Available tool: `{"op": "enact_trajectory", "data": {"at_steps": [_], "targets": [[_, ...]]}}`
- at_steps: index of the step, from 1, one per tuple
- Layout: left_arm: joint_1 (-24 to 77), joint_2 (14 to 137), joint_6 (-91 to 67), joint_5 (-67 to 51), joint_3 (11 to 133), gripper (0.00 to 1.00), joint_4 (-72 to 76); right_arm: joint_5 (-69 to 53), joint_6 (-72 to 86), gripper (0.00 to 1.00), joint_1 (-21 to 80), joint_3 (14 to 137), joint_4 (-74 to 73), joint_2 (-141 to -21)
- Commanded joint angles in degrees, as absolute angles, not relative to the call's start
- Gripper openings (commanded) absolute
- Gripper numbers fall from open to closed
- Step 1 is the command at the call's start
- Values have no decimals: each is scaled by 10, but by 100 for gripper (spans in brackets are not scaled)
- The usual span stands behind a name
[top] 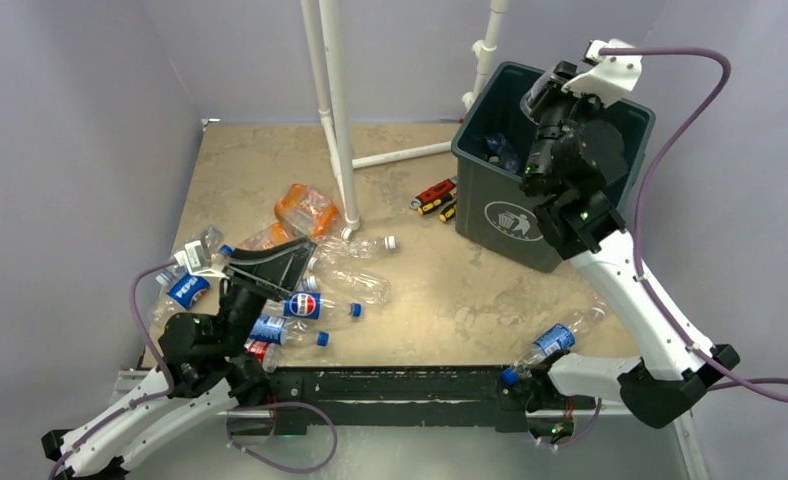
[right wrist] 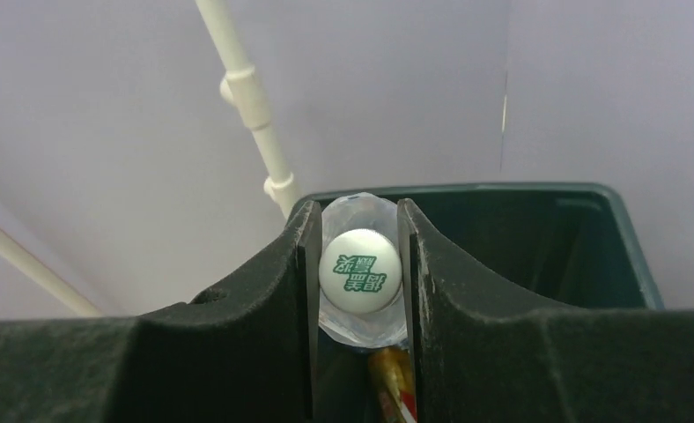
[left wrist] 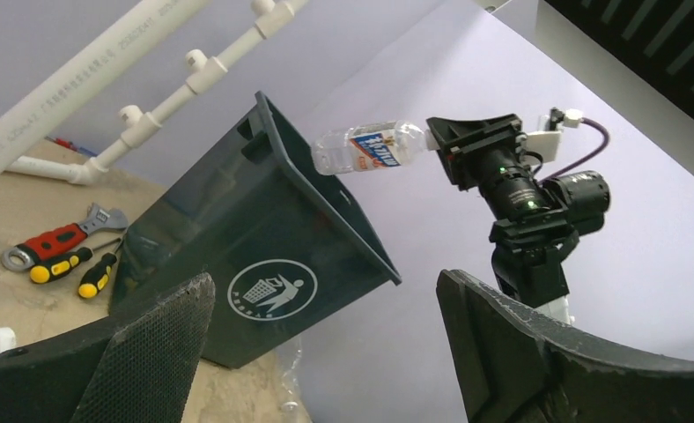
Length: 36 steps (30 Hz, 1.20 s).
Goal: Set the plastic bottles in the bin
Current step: Place the plastic bottle in the trash bin.
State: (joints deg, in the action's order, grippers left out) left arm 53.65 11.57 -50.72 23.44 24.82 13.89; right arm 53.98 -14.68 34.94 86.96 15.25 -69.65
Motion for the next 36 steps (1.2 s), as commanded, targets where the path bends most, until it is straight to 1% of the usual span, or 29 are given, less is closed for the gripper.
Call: {"op": "enact_trajectory", "data": {"at_steps": [1,4,5,6,7,8,9,10,11,12,14,15,16,18,20,22,25,27,28,31,36], "targets": [[536,125,-522,215,261,97,119,493,10,0,307,858,21,-688],[537,149,-510,221,291,97,48,471,52,0,293,838,-21,-686],[536,162,-507,225,303,97,17,461,65,9,288,839,-42,-688],[536,174,-506,230,315,97,-17,449,75,23,285,840,-55,-689],[536,187,-506,233,326,98,-45,438,83,48,284,842,-65,-689],[536,199,-505,236,334,98,-68,429,90,64,284,845,-71,-687],[536,207,-506,239,342,98,-86,423,98,75,284,848,-76,-684],[537,212,-508,241,346,98,-100,420,110,83,284,852,-82,-678],[536,215,-509,246,348,99,-112,415,120,90,284,853,-82,-669],[537,212,-513,254,350,99,-127,406,130,94,284,849,-75,-655],[536,200,-522,283,351,99,-152,344,159,99,284,826,-63,-617],[537,191,-527,301,351,99,-167,298,170,99,284,801,-49,-595],[536,181,-532,319,352,99,-180,243,176,99,284,781,-32,-574],[536,163,-545,357,354,99,-213,90,178,99,284,740,-4,-539],[536,151,-563,399,356,99,-251,-30,187,99,284,724,-8,-537],[536,150,-589,439,362,99,-301,-115,181,99,285,734,-57,-563],[536,166,-636,481,377,99,-376,-189,171,96,304,697,-58,-571],[536,186,-673,494,383,99,-412,-165,155,96,351,665,-39,-564],[536,197,-686,501,386,99,-426,-119,141,96,382,663,-49,-571],[537,234,-722,513,393,99,-465,-52,114,95,472,672,-86,-609],[537,277,-731,512,410,99,-496,38,102,93,593,648,-60,-654]]}}
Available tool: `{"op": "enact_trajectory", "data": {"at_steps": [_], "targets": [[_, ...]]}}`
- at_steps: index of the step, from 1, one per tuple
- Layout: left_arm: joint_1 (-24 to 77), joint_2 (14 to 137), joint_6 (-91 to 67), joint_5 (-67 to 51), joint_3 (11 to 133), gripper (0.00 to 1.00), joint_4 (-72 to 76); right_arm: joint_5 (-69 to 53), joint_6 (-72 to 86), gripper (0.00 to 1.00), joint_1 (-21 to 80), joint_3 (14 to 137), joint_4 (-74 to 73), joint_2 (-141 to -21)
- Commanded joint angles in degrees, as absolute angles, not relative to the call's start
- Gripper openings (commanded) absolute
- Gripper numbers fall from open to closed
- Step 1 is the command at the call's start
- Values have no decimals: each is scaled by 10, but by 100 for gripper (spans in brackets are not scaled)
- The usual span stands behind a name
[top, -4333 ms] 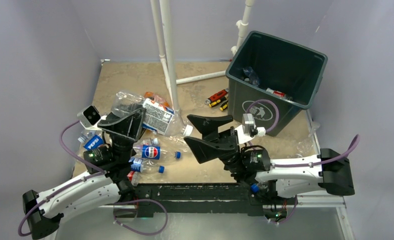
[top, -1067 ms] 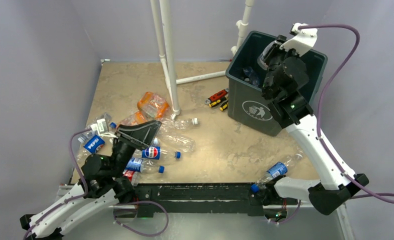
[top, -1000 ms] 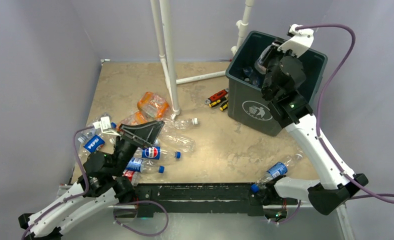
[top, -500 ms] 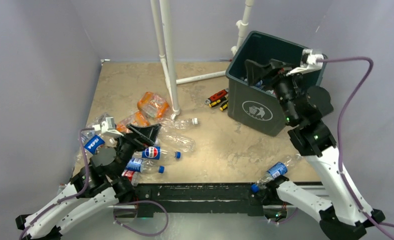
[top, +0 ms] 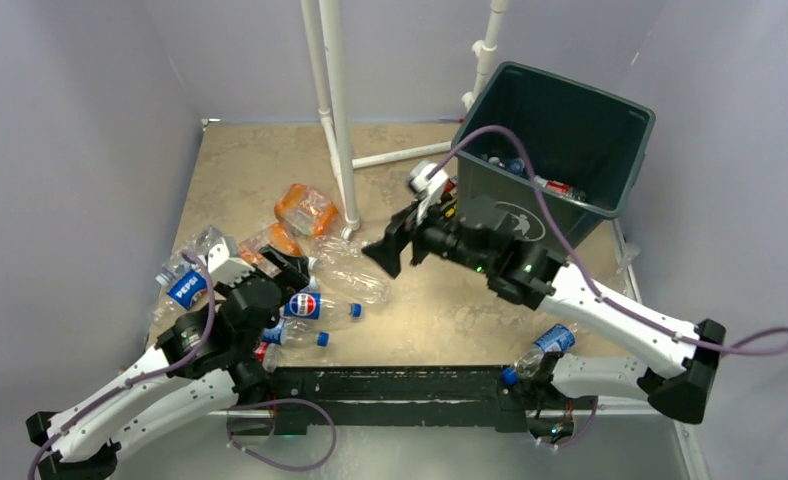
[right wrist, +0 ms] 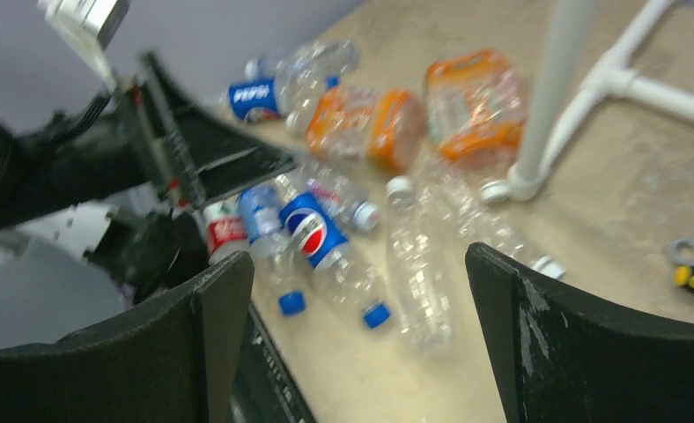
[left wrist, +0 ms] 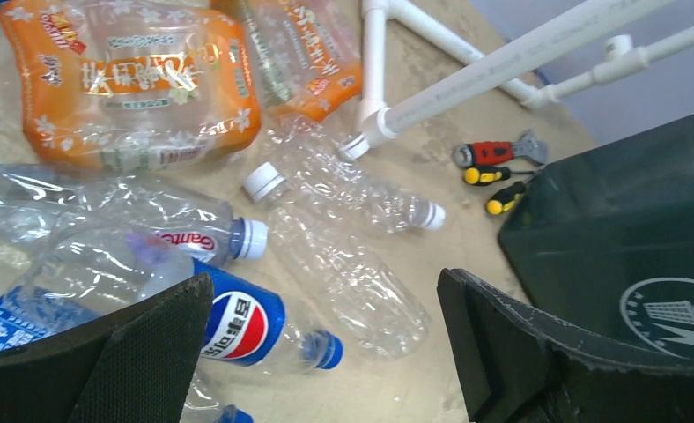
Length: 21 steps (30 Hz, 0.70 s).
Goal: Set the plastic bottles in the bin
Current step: Place the plastic bottle in the trash bin.
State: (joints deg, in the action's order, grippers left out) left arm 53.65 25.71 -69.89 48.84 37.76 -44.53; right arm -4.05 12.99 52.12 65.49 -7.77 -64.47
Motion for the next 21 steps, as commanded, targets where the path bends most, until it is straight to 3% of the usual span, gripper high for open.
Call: {"op": "enact_trajectory", "data": {"at_steps": [1,7,12,21], "targets": [[536,274,-728,510,411,99,-496,59,99,93,614,644,-59,-665],[536,183,-705,490,367,96,-454,138,91,93,667,551,-5,-732],[536,122,-710,493,339,95,-449,131,108,89,667,474,76,-791],[536,163,-715,488,356,96,-467,158,94,93,640,511,127,-920]]}}
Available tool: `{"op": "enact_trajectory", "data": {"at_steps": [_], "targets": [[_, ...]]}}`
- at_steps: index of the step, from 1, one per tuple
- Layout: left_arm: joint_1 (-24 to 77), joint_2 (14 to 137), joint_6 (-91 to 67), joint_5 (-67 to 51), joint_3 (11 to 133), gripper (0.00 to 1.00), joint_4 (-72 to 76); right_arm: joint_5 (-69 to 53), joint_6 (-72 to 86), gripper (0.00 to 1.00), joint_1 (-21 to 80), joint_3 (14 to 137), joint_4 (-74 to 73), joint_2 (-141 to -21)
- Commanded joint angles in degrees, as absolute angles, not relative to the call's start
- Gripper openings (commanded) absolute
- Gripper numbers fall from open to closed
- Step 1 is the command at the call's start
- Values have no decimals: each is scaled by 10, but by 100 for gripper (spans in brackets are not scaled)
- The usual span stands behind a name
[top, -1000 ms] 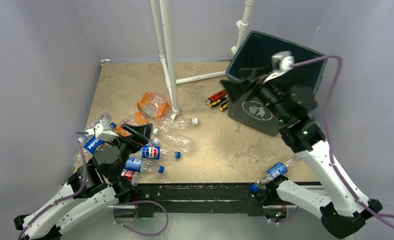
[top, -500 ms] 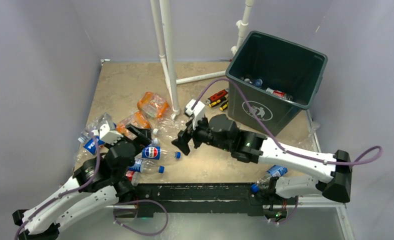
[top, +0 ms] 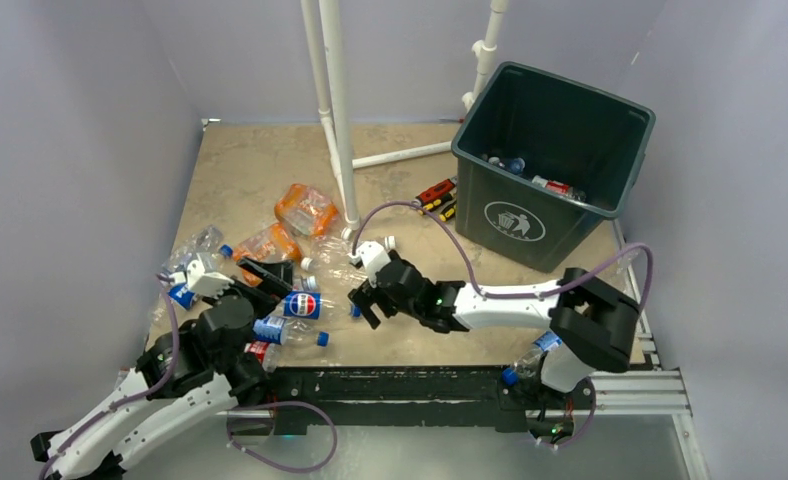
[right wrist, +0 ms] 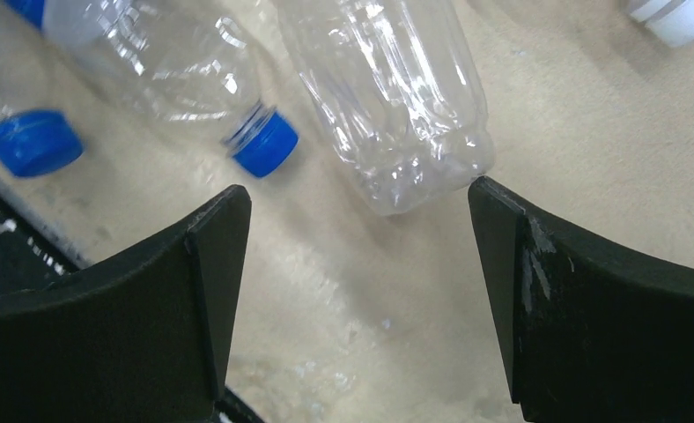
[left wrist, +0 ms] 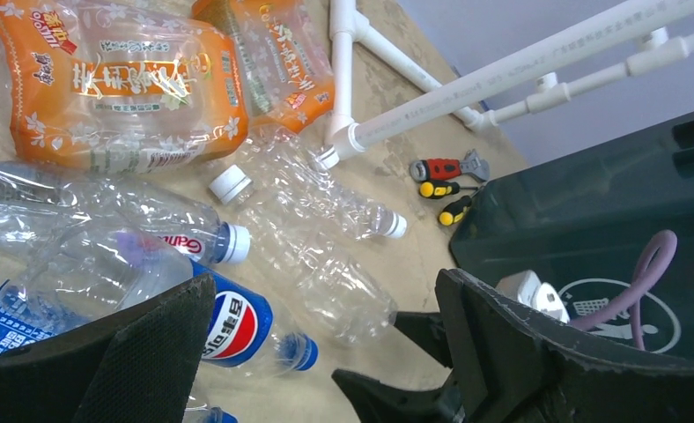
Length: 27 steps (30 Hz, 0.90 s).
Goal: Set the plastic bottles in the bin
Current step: Place the plastic bottle in the trash bin.
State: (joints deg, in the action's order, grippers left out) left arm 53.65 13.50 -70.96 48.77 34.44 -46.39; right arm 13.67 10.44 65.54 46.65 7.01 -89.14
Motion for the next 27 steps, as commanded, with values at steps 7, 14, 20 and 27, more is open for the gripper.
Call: {"op": "enact_trajectory", "data": {"at_steps": [7,14,20,27], "targets": [[536,174,-707,482,361,96,-465,155,79,92,638,544,104,-992],[536,156,-704,481,353,96,-461,227,84,95,639,542,91,-951],[536,146,-705,487,353,96,-468,168,73,94,642,521,103,-870],[536,131,-731,501,364,97,-510,59,73,86,687,461,197,-844]]}}
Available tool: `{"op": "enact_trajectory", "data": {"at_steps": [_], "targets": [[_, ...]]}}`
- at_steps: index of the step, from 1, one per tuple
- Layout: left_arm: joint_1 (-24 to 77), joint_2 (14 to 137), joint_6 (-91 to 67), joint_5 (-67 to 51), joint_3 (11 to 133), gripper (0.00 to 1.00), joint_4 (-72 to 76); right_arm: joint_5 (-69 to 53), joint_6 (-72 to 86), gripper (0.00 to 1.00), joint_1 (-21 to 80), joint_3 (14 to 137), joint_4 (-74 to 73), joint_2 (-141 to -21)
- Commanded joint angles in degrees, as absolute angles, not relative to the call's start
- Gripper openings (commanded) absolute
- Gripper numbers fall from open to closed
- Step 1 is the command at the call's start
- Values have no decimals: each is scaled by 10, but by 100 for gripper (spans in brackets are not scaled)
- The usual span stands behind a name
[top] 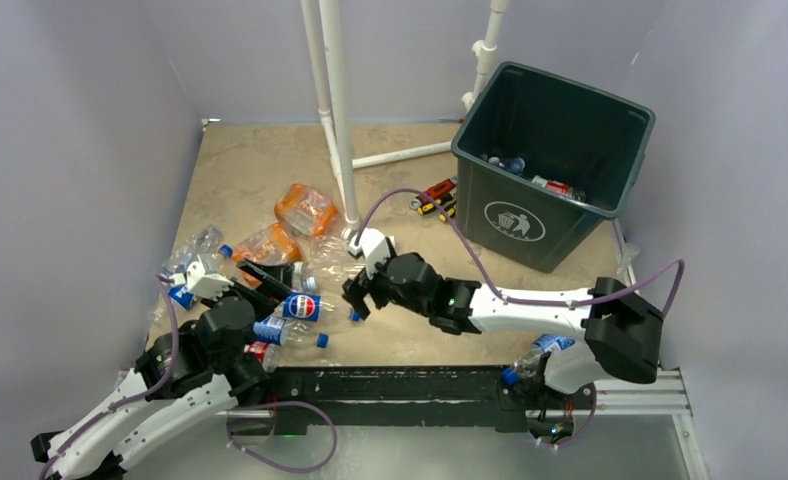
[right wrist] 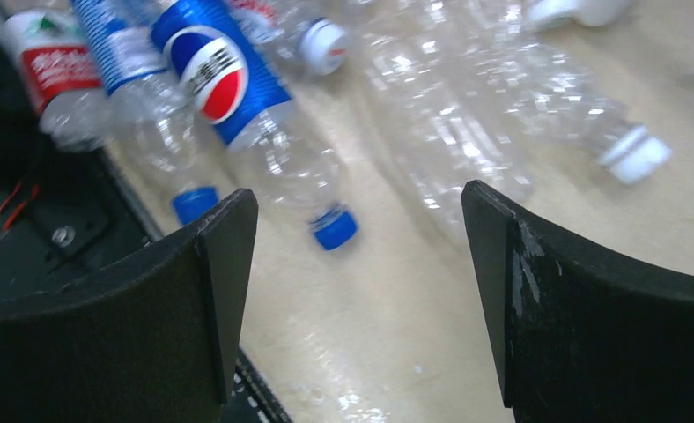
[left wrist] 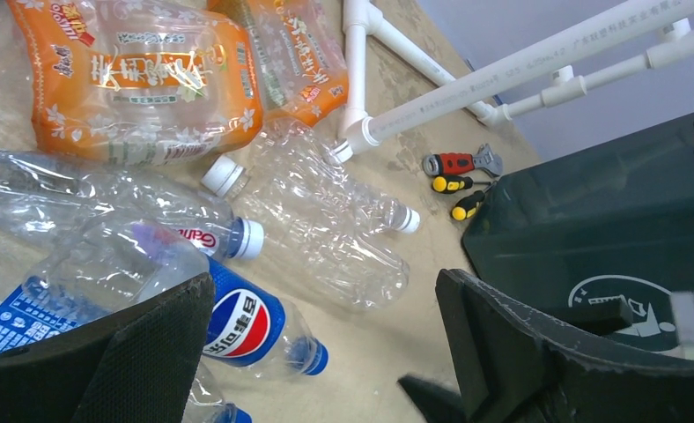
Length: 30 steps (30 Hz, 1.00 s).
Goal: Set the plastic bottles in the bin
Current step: Place the plastic bottle in the trash bin, then pick up the plastic bottle at the center of the board.
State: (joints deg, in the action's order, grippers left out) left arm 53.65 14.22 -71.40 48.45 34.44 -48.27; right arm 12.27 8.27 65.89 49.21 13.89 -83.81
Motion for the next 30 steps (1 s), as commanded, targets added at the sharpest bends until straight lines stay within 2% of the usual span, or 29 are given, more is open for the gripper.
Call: {"op": "enact_trajectory", "data": {"at_steps": [1,11,25,30], "targets": [[537,128,-732,502,365,97,-512,63,72,85,694,458,205,-853],[536,111,-733,501,379,97,-534,104,47,70,715,445,317,-940],[536,97,-732,505,390,97,-547,114,13,71,716,503,313,-1055],[537,113,-725,518,412,97,-556,133,15,65,716,498,328,-1079]]}}
